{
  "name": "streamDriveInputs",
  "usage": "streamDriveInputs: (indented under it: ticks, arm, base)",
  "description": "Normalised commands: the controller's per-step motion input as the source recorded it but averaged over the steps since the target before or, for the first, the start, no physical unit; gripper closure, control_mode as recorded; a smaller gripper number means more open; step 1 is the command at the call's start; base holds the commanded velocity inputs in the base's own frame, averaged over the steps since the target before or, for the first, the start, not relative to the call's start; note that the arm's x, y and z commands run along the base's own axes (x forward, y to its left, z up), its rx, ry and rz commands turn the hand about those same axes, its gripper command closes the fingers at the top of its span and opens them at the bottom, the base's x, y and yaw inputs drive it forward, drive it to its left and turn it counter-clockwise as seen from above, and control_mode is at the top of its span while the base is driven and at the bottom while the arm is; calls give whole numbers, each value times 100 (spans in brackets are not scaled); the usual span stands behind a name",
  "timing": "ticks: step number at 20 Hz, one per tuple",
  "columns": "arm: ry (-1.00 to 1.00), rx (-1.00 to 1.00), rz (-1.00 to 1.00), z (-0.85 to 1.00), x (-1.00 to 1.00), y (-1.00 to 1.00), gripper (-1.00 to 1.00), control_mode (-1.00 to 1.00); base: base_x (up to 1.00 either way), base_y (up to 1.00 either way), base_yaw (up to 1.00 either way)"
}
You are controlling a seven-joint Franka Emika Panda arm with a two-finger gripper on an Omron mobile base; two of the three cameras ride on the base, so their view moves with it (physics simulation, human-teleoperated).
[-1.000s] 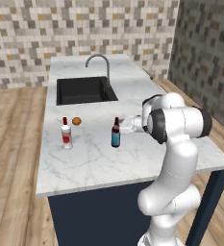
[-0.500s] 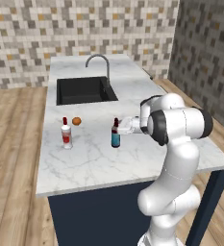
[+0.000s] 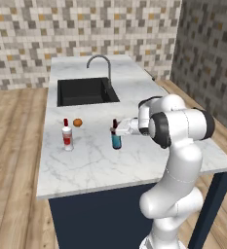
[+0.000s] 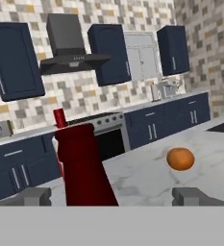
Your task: Place the liquor and beer on the top shelf of the fridge to keep them out of children's reach, and place the tangerine on lower shelves for easy access.
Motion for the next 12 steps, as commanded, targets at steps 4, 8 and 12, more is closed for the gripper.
streamDriveInputs:
  ticks: [4,8,12]
  arm:
    - [2,0,0,0,14,4,-100,-100]
    - [2,0,0,0,19,0,100,-100]
    - [2,0,0,0,21,0,100,-100]
  base:
    - [0,0,0]
    - [0,0,0]
    - [0,0,0]
